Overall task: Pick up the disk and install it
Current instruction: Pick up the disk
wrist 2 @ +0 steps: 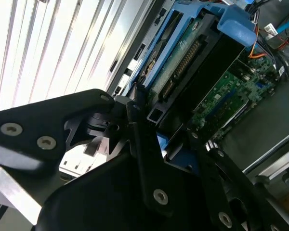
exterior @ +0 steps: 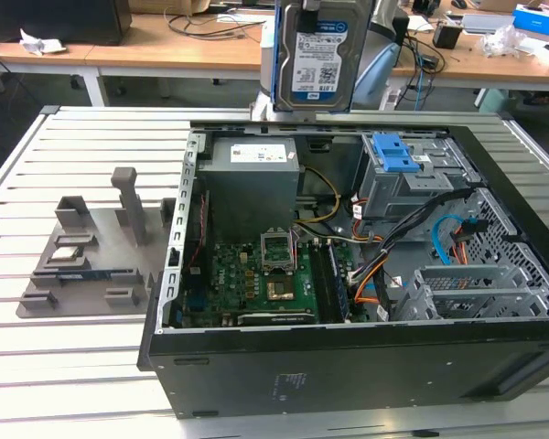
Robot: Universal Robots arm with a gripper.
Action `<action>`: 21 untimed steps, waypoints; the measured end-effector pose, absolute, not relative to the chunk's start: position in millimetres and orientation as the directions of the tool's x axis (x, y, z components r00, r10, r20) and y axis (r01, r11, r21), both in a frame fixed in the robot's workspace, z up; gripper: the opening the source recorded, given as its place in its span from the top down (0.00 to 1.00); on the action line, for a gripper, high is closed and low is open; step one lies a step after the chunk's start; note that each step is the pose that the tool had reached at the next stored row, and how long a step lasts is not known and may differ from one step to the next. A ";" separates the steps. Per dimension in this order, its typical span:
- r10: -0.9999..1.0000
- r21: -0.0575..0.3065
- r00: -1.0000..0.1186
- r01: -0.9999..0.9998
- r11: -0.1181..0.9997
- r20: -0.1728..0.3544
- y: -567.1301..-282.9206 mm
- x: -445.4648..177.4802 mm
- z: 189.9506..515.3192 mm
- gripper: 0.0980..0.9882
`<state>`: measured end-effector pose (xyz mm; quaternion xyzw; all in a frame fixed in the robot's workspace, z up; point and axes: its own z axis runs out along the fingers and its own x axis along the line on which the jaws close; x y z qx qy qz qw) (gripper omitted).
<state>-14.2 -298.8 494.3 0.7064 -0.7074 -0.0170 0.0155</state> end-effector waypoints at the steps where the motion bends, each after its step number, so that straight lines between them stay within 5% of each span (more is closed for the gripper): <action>1: -1.000 0.046 -0.001 -0.999 0.001 -0.002 -298.8 -9.5 494.3 0.70; 21: -1.000 0.047 -0.001 -0.999 0.001 -0.002 -308.5 24.1 494.1 0.70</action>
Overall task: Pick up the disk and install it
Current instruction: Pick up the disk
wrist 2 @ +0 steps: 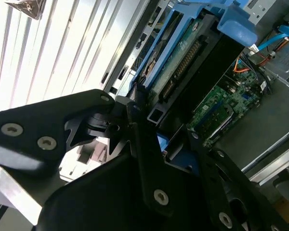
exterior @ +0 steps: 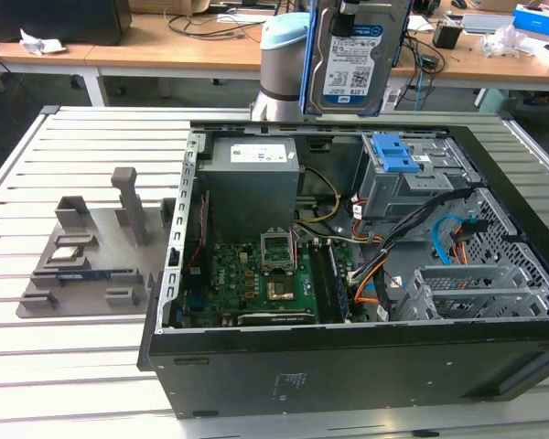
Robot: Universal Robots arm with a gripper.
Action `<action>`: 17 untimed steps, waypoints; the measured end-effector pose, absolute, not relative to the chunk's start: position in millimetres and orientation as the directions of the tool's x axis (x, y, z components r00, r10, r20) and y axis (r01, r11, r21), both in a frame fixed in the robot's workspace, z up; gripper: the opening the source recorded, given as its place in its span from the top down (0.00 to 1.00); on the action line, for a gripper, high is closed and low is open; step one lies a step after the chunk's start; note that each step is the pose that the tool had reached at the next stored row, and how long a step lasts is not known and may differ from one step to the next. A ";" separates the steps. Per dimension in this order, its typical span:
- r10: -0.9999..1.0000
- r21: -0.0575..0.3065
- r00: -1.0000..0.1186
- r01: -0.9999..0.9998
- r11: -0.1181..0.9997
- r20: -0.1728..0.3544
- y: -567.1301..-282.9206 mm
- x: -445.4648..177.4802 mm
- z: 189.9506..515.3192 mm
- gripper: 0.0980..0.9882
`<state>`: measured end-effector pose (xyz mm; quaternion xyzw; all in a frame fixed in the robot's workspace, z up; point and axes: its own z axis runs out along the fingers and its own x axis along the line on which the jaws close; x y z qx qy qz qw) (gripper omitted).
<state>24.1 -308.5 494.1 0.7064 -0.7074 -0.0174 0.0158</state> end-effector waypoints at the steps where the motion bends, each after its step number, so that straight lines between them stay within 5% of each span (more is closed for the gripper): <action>1: -1.000 0.047 -0.001 -0.999 0.001 -0.002 -310.1 24.1 494.1 0.70; 17: -1.000 0.047 -0.001 -0.999 0.001 -0.002 -332.6 24.1 493.3 0.70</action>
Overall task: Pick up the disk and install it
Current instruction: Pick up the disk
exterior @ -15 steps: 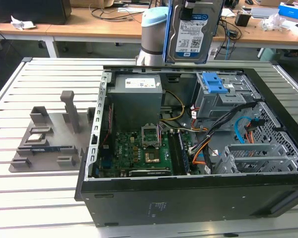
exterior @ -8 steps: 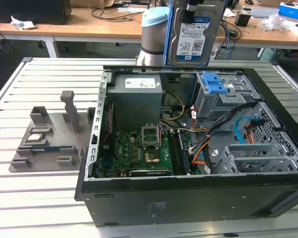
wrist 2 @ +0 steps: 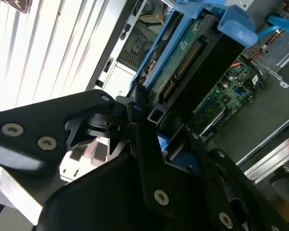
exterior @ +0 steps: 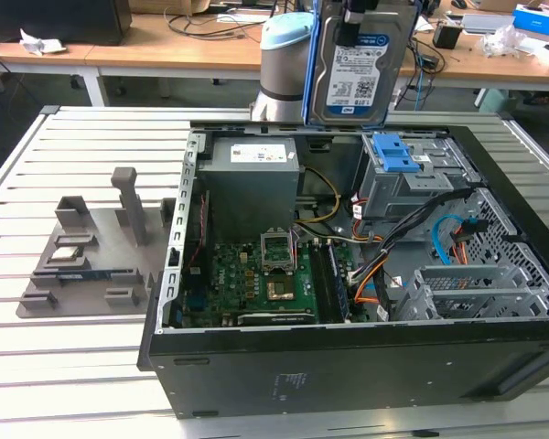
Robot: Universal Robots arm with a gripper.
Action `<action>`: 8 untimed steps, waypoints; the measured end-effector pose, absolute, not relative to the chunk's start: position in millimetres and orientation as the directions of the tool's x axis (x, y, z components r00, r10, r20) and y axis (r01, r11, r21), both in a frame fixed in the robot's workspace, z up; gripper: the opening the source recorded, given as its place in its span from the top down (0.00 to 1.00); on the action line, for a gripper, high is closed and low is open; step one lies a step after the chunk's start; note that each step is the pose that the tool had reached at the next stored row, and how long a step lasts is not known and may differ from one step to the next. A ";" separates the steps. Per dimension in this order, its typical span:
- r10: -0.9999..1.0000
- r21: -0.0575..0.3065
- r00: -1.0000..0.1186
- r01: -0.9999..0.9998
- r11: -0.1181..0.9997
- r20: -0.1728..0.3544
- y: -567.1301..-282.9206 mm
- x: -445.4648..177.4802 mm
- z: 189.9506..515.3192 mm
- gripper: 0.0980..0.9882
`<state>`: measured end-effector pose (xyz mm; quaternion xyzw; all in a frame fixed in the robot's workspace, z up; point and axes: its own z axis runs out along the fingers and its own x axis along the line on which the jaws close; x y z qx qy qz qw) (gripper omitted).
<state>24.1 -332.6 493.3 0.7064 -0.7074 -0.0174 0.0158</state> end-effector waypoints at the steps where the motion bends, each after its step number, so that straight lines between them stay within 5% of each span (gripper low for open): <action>1: -1.000 0.047 -0.001 -0.999 0.001 -0.002 -333.6 24.1 493.2 0.70; 8: -1.000 0.047 -0.001 -0.999 0.001 -0.002 -345.7 24.1 492.3 0.70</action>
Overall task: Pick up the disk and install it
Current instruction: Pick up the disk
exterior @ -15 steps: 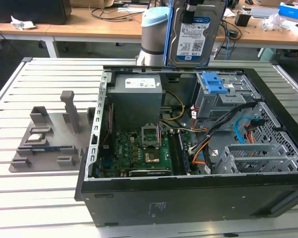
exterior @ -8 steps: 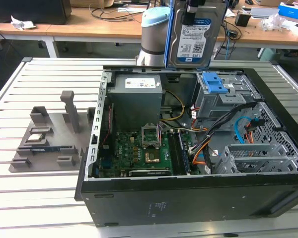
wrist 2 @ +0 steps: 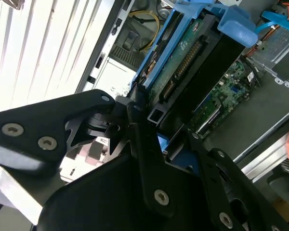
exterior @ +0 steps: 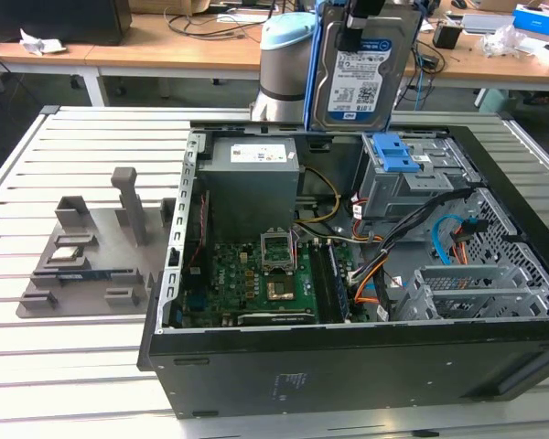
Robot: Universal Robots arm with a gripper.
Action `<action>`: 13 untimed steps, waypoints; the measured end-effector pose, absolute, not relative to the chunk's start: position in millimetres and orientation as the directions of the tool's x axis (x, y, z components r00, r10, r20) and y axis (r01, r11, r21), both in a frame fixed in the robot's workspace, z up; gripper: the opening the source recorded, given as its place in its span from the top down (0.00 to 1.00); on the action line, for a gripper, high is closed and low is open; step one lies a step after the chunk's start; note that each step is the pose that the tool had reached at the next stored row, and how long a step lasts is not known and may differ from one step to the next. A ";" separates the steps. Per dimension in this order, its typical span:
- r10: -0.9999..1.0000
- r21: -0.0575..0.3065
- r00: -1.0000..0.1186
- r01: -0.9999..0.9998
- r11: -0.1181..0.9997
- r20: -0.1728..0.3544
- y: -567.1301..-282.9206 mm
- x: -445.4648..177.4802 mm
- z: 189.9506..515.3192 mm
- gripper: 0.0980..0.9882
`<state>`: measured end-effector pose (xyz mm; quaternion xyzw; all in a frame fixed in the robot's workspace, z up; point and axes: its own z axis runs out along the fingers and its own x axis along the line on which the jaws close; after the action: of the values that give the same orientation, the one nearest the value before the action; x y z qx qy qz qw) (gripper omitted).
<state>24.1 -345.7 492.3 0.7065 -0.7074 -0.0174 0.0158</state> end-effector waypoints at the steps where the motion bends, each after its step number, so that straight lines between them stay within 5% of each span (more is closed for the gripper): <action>1: -1.000 0.047 -0.001 -0.999 0.001 -0.002 -347.3 24.1 492.3 0.70; 13: -1.000 0.047 -0.001 -0.999 0.001 -0.002 -363.5 24.1 491.2 0.70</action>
<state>24.1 -363.5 491.2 0.7065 -0.7074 -0.0174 0.0158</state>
